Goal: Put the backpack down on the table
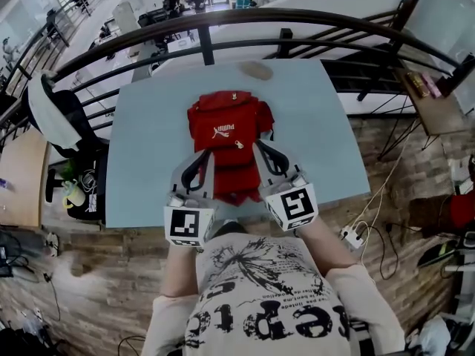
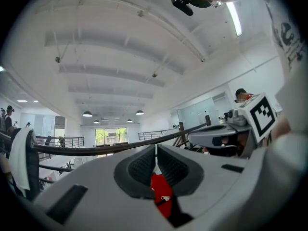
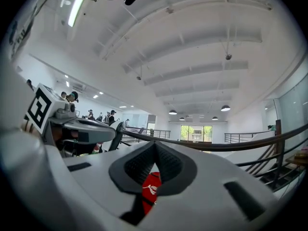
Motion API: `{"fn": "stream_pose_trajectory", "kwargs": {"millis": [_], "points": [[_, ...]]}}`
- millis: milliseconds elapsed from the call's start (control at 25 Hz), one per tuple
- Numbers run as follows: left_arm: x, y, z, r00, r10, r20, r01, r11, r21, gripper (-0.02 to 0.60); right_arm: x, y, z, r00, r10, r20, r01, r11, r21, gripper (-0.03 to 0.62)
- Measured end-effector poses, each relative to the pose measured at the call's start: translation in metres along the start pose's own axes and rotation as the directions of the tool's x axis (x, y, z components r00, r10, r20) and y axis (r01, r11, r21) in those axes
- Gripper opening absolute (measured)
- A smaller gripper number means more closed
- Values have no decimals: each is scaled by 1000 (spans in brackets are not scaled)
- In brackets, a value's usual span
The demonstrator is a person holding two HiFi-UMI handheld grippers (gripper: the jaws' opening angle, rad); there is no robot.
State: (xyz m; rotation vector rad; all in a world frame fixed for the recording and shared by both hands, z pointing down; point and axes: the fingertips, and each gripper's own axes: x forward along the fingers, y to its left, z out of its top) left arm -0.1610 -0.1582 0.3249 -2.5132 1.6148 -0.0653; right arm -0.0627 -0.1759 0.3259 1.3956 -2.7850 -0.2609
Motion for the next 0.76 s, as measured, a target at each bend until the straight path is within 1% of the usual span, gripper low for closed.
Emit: {"fn": "stream_pose_trajectory", "kwargs": {"millis": [160,400,520,760], "points": [[2,-1,2,1000,-7,14,7,1000,-9,18,-2,1,4,1000,-6,-9,6,1000,4,-9],[3,-9,3,1000,-24,-14,24,999,-29,18,-2,-3,-1,1000,3,-9,-3,1000,9,-9],[3,-14,3,998,-43,-36,42,998,-42,20,-3,-5,-4,1000,3,-28,-3,1000,3,-9],[9,-10,9,999,-33,34,34,999,-34,18,-4,-11,-3,1000,-1,-13,0,1000,-13,-9]]}}
